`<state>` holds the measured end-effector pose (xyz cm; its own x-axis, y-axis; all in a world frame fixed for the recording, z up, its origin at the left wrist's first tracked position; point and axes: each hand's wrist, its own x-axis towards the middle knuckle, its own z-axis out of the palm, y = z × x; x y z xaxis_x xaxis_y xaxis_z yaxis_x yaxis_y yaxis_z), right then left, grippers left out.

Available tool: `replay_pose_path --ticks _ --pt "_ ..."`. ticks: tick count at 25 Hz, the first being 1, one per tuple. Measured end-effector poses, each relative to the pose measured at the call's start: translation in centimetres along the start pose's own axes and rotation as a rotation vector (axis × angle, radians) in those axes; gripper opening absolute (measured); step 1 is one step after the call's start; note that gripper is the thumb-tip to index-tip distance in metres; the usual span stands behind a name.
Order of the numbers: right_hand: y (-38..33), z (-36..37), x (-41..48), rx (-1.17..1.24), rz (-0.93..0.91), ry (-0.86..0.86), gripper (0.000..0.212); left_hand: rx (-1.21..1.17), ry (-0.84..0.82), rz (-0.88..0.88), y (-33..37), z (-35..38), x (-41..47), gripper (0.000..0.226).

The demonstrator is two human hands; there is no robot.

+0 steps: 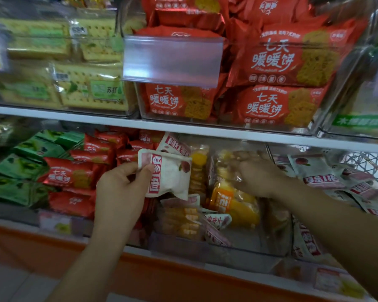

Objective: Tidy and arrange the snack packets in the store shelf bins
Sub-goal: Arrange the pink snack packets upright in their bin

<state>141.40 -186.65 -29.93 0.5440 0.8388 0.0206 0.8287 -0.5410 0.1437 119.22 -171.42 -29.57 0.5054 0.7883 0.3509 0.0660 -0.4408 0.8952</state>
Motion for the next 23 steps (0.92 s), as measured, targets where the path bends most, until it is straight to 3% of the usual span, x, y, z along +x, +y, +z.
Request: replay_pose_path --ticks 4,8,12,15,18,20,23 --pt "-2.6 0.2 1.7 0.049 -0.051 0.073 0.048 0.019 0.069 -0.040 -1.7 0.4 -0.9 0.009" --pt "-4.0 0.2 3.8 -0.085 -0.057 0.085 0.032 -0.012 0.061 -0.039 -1.5 0.7 -1.0 0.009" --pt "-3.9 0.7 4.8 -0.049 -0.074 0.168 0.024 -0.063 0.063 -0.023 -0.9 0.8 -1.2 0.014" --pt "-2.8 1.0 4.2 0.168 -0.020 0.359 0.025 -0.085 0.068 0.017 -0.8 0.6 -1.2 0.023" --pt "-2.4 1.1 1.2 0.491 0.121 0.666 0.025 -0.076 0.057 0.080 -1.3 1.0 -1.4 0.012" --pt "-2.3 0.5 -1.2 0.741 0.259 0.740 0.022 -0.053 0.032 0.143 -1.5 1.6 -1.8 0.012" --pt "-0.3 -0.6 -5.0 0.894 0.407 0.856 0.018 -0.003 0.010 0.294 -0.3 3.2 -3.1 0.021"
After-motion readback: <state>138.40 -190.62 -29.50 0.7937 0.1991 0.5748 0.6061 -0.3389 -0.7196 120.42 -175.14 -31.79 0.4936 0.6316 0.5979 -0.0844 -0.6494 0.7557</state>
